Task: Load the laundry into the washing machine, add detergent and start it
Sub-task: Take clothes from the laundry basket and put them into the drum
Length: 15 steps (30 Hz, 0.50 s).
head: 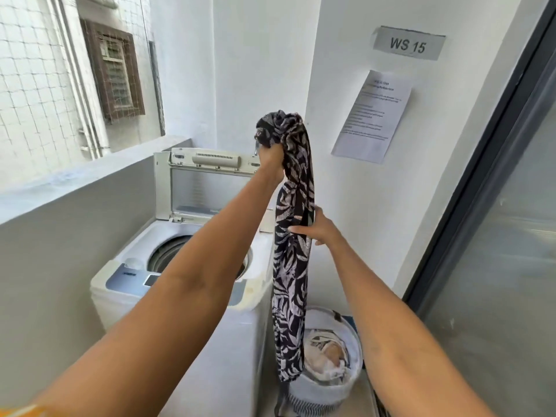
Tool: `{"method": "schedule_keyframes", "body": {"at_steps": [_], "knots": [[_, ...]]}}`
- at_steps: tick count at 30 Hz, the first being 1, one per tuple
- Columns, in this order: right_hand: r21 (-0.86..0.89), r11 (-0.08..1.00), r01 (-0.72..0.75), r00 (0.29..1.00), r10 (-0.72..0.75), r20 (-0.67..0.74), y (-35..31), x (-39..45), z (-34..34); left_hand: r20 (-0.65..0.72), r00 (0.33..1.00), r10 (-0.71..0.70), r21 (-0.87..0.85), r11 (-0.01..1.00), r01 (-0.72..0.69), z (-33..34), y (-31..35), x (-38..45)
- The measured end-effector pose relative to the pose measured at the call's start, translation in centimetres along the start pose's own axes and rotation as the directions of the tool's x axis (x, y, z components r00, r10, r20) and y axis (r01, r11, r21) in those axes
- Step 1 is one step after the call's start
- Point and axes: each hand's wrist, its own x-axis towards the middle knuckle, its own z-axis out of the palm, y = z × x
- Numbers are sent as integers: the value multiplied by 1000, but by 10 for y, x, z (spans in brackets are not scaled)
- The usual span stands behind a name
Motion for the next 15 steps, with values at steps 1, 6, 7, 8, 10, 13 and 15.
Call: {"method": "schedule_keyframes", "body": {"at_steps": [1,6,7,8,10,13,15], "knots": [[9,1000,8,999,-8,-38,-5,6,11,-21,1000,6,-40,999,-7,-5,7,5],[97,994,47,998,-43,-43,-49,31,37,-144,989,31,-224,973,-63,-48,43,50],[95,994,61,998,-58,-37,-59,39,40,-172,984,36,-233,970,-76,-60,49,59],[113,991,72,997,-67,-44,-70,48,42,-202,978,48,-223,970,-94,-74,54,69],[209,973,99,992,-79,-100,-93,69,46,-254,964,72,-201,972,-125,-103,66,87],[464,874,145,983,-75,-166,-142,103,54,-328,940,92,-122,983,-139,-153,83,123],[590,790,170,982,-82,-173,-183,122,62,-349,932,93,-91,987,-133,-180,92,146]]}}
